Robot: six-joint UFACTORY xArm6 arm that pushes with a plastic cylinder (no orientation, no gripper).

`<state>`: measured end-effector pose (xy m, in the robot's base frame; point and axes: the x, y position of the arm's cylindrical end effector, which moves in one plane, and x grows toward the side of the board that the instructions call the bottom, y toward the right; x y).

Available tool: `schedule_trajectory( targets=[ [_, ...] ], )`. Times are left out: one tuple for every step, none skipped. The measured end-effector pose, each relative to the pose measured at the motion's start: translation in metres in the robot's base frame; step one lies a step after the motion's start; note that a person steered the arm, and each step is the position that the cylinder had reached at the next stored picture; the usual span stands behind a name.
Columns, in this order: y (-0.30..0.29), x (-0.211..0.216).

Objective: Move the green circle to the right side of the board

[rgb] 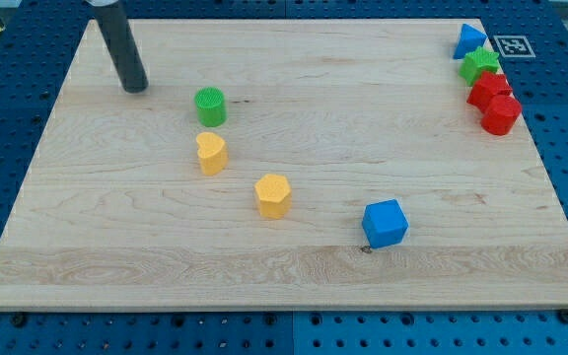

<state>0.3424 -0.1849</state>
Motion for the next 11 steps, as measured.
schedule_trajectory(
  targets=[
    [0.055, 0.025],
    [0.063, 0.042],
    [0.077, 0.055],
    [0.114, 0.054],
    [0.104, 0.034],
    [0.125, 0.023],
    [0.14, 0.048],
    [0.148, 0.055],
    [0.187, 0.055],
    [0.203, 0.053],
    [0.196, 0.031]
  ],
)
